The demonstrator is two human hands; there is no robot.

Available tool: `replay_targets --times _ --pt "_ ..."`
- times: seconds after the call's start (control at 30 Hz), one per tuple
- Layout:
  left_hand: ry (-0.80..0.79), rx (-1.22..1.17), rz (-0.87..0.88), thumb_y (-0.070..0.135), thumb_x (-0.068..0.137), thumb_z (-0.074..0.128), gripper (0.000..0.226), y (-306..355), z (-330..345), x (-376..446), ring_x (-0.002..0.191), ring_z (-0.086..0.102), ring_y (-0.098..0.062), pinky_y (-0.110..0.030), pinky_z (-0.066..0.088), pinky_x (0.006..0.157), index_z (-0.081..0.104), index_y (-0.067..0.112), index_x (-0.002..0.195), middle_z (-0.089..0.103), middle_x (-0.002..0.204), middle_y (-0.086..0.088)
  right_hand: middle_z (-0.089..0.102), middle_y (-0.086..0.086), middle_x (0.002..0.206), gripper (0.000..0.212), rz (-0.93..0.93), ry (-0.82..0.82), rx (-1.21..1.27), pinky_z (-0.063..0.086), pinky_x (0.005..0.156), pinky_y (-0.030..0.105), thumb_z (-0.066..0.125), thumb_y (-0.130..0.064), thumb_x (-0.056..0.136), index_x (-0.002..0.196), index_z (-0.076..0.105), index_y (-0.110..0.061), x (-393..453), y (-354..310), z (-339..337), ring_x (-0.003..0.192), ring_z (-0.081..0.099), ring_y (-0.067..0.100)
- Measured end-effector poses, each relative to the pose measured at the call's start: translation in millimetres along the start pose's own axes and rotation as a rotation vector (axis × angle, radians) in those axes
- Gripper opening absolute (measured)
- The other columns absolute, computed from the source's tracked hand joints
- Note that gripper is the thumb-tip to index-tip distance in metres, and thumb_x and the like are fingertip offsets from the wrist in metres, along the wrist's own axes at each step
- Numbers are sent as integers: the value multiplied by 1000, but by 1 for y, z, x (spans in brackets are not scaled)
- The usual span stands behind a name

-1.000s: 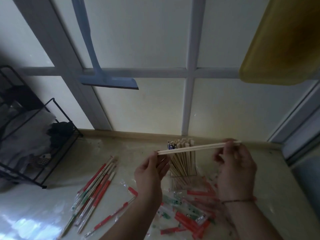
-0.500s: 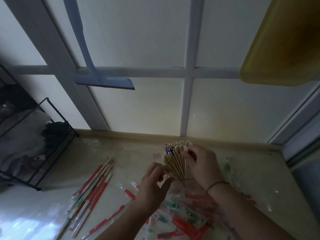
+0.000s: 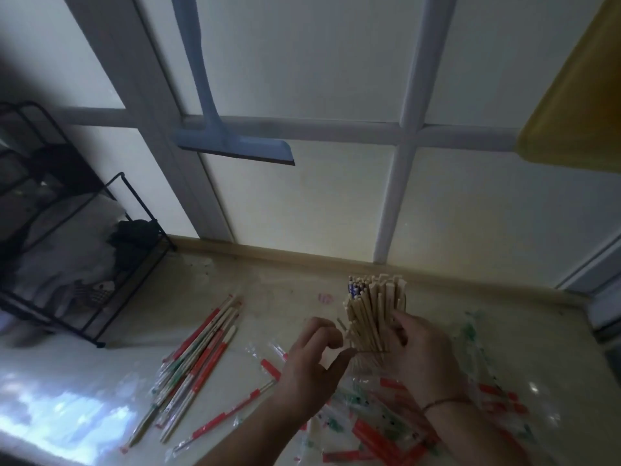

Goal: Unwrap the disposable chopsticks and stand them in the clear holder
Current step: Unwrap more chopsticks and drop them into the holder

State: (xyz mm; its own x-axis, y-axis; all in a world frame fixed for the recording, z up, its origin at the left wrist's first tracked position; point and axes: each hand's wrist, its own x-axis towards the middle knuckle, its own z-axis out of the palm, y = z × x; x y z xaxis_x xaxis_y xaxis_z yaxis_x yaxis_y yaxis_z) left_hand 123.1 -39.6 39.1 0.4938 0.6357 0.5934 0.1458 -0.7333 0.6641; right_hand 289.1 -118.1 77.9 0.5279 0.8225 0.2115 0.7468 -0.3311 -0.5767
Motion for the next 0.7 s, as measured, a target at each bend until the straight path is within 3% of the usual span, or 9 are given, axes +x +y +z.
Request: replay_targets --times 0.1,0.17,0.23,0.3,0.4,0.47,0.57,0.63,0.7 --pt "-25 37 -41 16 83 75 24 -15 -21 -16 83 51 -3 -13 44 70 52 21 90 53 93 5 68 5 72 13 -238 276 16 42 64 4 70 -14 85 89 73 -2 -5 -21 -16 58 53 6" --pt "-42 119 -147 21 85 72 18 -34 -40 -33 82 53 -1 -17 48 67 55 24 92 54 94 10 68 4 73 22 -407 317 126 43 70 4 60 -21 88 86 74 -3 -7 -44 -16 61 52 2" --pt "-64 287 -298 28 83 71 15 -58 -64 -51 83 57 -2 -21 51 67 61 28 94 57 95 15 66 1 73 23 -530 276 212 46 66 9 59 -22 90 85 74 -5 -7 -72 -6 62 50 2" --pt "-101 487 -485 32 79 75 21 -83 -91 -70 89 62 -9 -24 52 73 67 28 98 63 99 13 65 -1 74 20 -602 174 263 46 63 14 58 -22 91 86 72 -9 -9 -97 18 62 51 4" --pt "-228 707 -710 36 80 72 29 -112 -132 -94 97 64 -21 -34 55 76 69 27 106 67 109 6 64 -4 79 16 -560 -106 303 51 61 24 56 -28 91 94 68 -18 -9 -121 73 65 60 10" --pt "-326 811 -740 36 81 65 24 -125 -152 -106 91 65 -25 -37 56 68 70 26 102 69 103 3 66 -5 87 20 -479 -322 184 52 65 25 55 -33 90 103 67 -24 -7 -131 113 72 63 14" --pt "-411 914 -729 40 81 53 25 -135 -164 -115 78 65 -26 -36 51 56 71 25 89 69 87 3 59 -5 120 35 -428 -656 -67 48 87 28 51 -34 93 127 57 -28 -1 -142 164 105 60 16" --pt "-438 910 -717 40 86 50 27 -139 -163 -116 87 64 -26 -37 50 66 71 25 96 69 94 4 48 -5 135 43 -397 -800 -174 46 97 31 51 -31 94 136 47 -28 3 -146 191 119 52 17" --pt "-455 917 -741 37 90 48 29 -143 -163 -112 100 61 -26 -37 47 78 70 24 104 68 103 4 41 -4 140 47 -423 -843 -277 45 100 36 52 -25 93 139 42 -27 6 -150 214 126 44 20"
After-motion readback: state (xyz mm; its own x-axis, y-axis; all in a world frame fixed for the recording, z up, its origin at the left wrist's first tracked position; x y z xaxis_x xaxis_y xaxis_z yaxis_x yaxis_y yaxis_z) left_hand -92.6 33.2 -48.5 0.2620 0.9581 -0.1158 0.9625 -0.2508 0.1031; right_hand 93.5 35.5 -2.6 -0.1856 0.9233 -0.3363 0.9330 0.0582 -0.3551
